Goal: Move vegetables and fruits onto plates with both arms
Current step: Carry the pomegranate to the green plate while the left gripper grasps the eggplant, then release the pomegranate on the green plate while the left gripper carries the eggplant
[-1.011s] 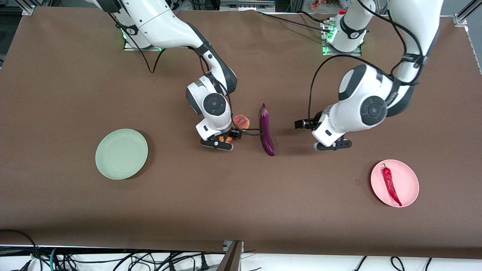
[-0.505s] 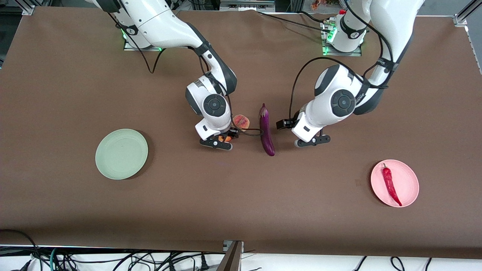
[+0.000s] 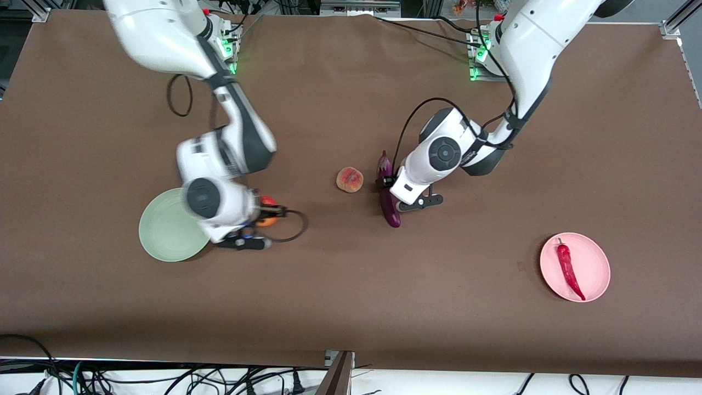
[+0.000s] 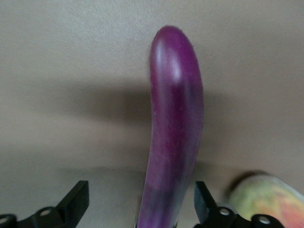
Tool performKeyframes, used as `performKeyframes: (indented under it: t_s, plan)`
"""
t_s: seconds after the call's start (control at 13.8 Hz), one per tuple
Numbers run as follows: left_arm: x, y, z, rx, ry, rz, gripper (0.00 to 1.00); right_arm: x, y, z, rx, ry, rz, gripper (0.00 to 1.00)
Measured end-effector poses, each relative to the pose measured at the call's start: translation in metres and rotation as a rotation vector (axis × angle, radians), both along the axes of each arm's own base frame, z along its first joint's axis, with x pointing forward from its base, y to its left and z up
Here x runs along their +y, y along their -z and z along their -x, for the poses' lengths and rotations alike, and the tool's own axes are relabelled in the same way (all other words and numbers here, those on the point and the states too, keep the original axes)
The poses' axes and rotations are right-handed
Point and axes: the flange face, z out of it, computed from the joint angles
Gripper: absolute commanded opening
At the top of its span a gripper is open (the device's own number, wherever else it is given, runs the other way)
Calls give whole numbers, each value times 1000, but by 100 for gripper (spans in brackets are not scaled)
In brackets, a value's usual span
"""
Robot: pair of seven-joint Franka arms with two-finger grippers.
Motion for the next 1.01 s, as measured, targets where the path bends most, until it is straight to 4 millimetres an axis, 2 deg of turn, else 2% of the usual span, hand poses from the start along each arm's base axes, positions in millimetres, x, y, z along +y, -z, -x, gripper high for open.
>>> performKeyframes:
  t_s: [0.07, 0.14, 0.29, 0.36, 0.43, 0.58, 0.72, 0.87, 1.01]
  plan:
    - [-3, 7, 2, -1, 2, -1, 80, -31, 0, -9, -1, -29, 17, 42]
    - [-5, 11, 5, 4, 3, -4, 69, -56, 4, -15, -2, -59, 46, 42]
    - [-7, 11, 3, 1, 0, -1, 15, -96, 19, -22, 11, -116, 91, 42]
    - [-7, 8, 1, -5, -2, 2, 6, -114, 26, -25, 16, -132, 106, 42]
    - [-8, 6, -1, -9, -4, 5, 1, -134, 34, -29, 14, -143, 117, 42]
    - [-7, 5, -4, -13, -8, 5, 0, -176, 54, -36, 3, -161, 112, 42]
    - [-2, 1, -10, -7, -15, -4, 0, -207, 75, -36, 6, -167, 105, 43]
    - [13, -17, -26, 19, -27, -40, 0, -217, 92, -33, 19, -178, 101, 43]
    - [44, -53, -51, 55, -27, -89, 0, -218, 104, -32, 30, -188, 99, 44]
